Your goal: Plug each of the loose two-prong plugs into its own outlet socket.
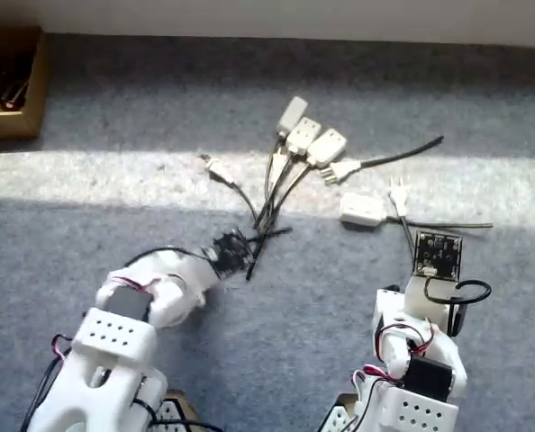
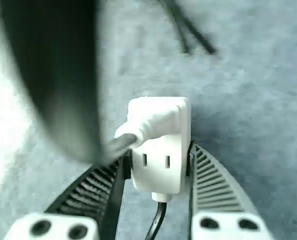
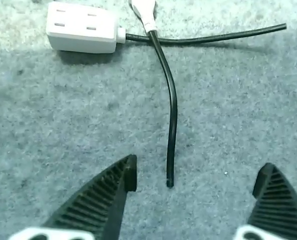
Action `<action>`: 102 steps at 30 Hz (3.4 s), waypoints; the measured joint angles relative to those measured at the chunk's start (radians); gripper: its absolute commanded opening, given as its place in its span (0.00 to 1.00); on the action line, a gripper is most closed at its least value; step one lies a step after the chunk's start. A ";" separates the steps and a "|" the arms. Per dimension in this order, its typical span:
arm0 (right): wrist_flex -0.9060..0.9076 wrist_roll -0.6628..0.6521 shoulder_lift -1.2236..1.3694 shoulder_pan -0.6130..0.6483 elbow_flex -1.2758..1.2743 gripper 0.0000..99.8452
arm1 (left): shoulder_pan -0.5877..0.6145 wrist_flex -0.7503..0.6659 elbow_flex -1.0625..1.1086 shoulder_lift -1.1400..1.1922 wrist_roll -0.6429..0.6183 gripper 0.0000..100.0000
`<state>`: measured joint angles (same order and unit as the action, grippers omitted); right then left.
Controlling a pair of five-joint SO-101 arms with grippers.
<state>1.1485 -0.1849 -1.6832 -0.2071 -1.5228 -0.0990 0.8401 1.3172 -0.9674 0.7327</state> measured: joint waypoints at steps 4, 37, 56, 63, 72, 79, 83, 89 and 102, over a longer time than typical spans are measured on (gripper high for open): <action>0.000 0.000 0.000 0.000 0.000 0.36 | 0.307 -0.063 -0.129 0.000 0.002 0.00; 0.000 0.000 0.000 0.000 0.000 0.36 | 1.185 0.738 -2.839 2.183 -0.146 0.00; 0.000 0.000 0.000 0.000 0.000 0.36 | 1.103 0.861 -2.949 2.325 -0.143 0.36; 0.000 0.000 0.000 0.000 0.000 0.36 | 1.100 0.875 -2.949 2.300 -0.153 0.40; 0.000 0.000 0.000 0.000 0.000 0.36 | 1.043 0.839 -2.947 2.133 -0.169 0.39; 0.000 0.000 0.000 0.000 0.000 0.36 | 0.901 0.839 -2.947 1.927 -0.381 0.39; 0.000 0.000 0.000 0.000 0.000 0.36 | 0.736 0.847 -2.947 1.812 -0.436 0.39; -0.015 0.000 0.000 -0.071 0.000 0.36 | 0.385 0.876 -2.947 1.786 -0.496 0.39; -0.029 0.049 0.000 -0.305 0.034 0.36 | -0.210 0.910 -2.947 2.140 -0.354 0.39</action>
<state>1.1193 -0.1358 -1.6832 -0.5125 -1.4891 -0.3092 1.7499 -1.6303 1.1730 0.3782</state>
